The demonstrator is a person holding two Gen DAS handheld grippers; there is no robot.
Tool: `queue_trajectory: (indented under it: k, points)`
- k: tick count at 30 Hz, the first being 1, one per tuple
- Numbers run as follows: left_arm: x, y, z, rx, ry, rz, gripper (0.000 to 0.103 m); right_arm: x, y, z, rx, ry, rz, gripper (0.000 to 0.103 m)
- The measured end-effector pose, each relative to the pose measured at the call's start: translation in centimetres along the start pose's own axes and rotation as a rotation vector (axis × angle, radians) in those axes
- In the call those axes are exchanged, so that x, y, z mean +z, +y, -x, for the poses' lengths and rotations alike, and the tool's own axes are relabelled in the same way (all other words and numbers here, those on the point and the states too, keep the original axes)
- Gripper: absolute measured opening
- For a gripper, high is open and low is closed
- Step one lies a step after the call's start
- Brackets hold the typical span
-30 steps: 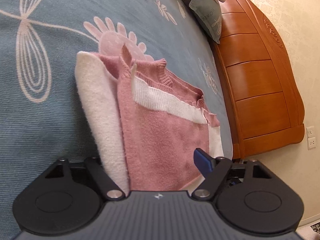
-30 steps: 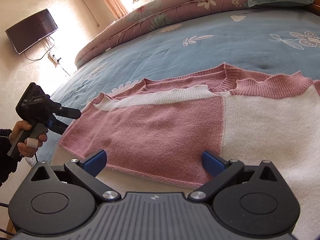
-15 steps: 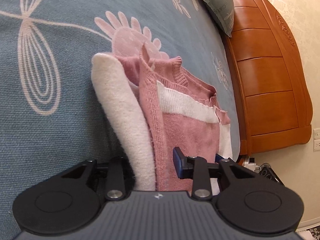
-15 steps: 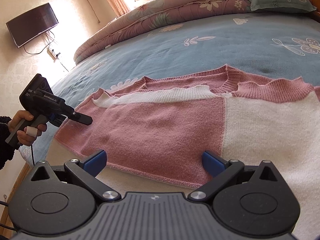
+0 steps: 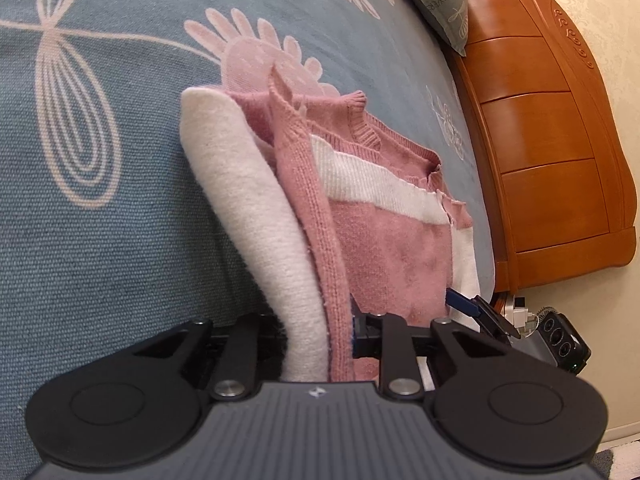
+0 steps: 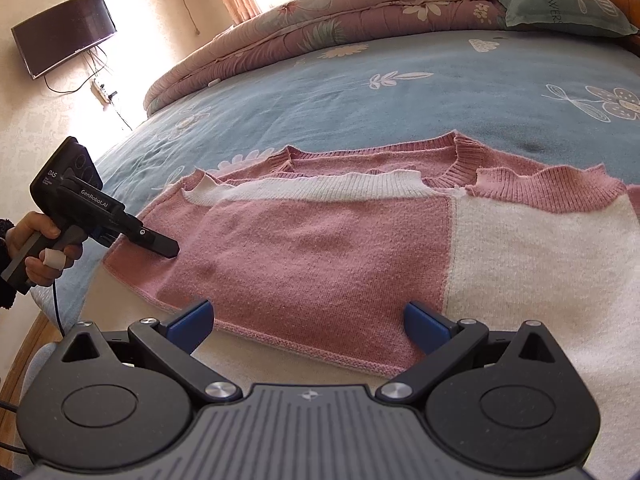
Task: Fold clothes
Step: 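Lift the grasped side edge upward with the left tool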
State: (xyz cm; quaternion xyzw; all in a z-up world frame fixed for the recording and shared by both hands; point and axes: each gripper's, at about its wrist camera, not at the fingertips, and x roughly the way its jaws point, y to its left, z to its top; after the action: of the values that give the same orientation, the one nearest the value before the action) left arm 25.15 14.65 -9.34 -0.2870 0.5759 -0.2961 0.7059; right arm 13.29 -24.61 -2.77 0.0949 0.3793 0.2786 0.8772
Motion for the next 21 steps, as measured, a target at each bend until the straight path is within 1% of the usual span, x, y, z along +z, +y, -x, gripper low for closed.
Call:
queue_trajectory:
  k: [3, 6, 11, 14, 17, 21]
  points:
    - [-0.2, -0.1, 0.0, 0.022, -0.013, -0.020, 0.024, 0.4, 0.8, 0.2, -0.003, -0.007, 0.000, 0.103]
    - [-0.4, 0.1, 0.1, 0.010, -0.029, -0.009, 0.024, 0.8, 1.6, 0.3, -0.004, -0.013, 0.001, 0.103]
    - [-0.7, 0.1, 0.2, 0.008, -0.047, -0.014, 0.024, 1.7, 3.0, -1.7, 0.067, -0.001, -0.056, 0.103]
    - [-0.6, -0.3, -0.1, 0.014, -0.052, -0.021, 0.024, 1.5, 2.7, -3.5, 0.042, 0.010, -0.127, 0.103]
    - [-0.6, -0.4, -0.2, 0.017, -0.054, -0.028, 0.024, 1.8, 2.5, -4.6, -0.007, -0.021, -0.128, 0.103]
    - [-0.7, -0.5, -0.3, 0.017, -0.054, -0.023, 0.024, 2.6, 2.3, -5.2, -0.020, -0.024, -0.130, 0.103]
